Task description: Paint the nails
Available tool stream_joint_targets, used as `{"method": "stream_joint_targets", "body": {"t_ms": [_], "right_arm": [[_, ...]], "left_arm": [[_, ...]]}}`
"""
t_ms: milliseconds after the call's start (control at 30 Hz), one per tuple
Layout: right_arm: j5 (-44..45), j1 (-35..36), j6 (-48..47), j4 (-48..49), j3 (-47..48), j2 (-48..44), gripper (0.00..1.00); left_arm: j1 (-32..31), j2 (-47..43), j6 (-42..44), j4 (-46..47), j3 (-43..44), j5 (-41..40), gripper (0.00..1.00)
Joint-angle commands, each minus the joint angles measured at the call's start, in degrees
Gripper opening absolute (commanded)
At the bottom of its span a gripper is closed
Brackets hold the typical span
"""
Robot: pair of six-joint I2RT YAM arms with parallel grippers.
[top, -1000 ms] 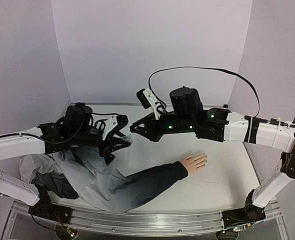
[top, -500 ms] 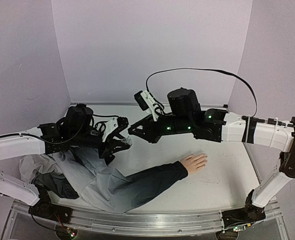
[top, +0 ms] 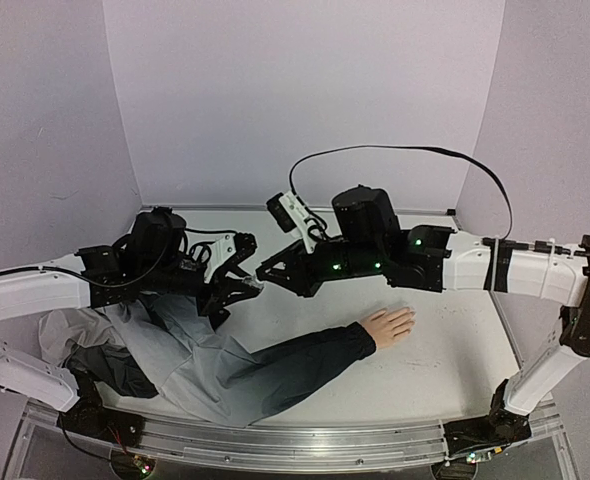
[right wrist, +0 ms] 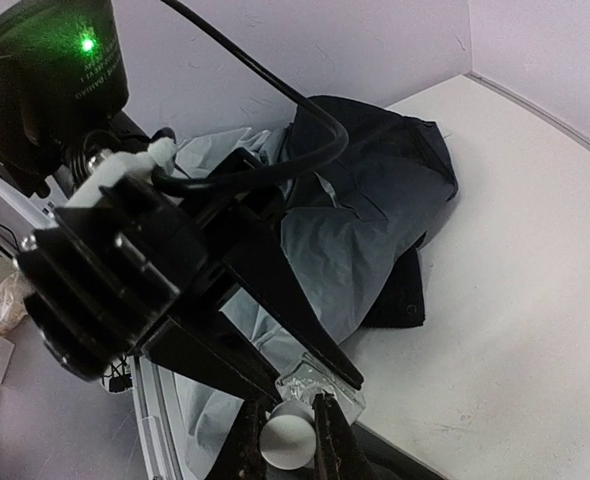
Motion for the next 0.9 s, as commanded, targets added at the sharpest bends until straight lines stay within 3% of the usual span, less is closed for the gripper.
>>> {"method": "stream_joint_targets", "body": {"t_ms": [0,467,867], "right_arm": [[3.18,0.32,0.68,2.9,-1.38,-4.22,0.0],[3.75,0.28,0.93,8.04,-2.75,-6.93,0.0],[3.64,0.3,1.02,6.79,-1.69,-4.75,0.0]], "left_arm": [[-0.13,-0.66,0.69,4.25,2.87,0.54,0.0],[-0.2,-0.49,0.72,4.25,2.87,0.79,0.0],[-0.19,-0.71,0.6,4.17,2.95,0.84,0.0]]}}
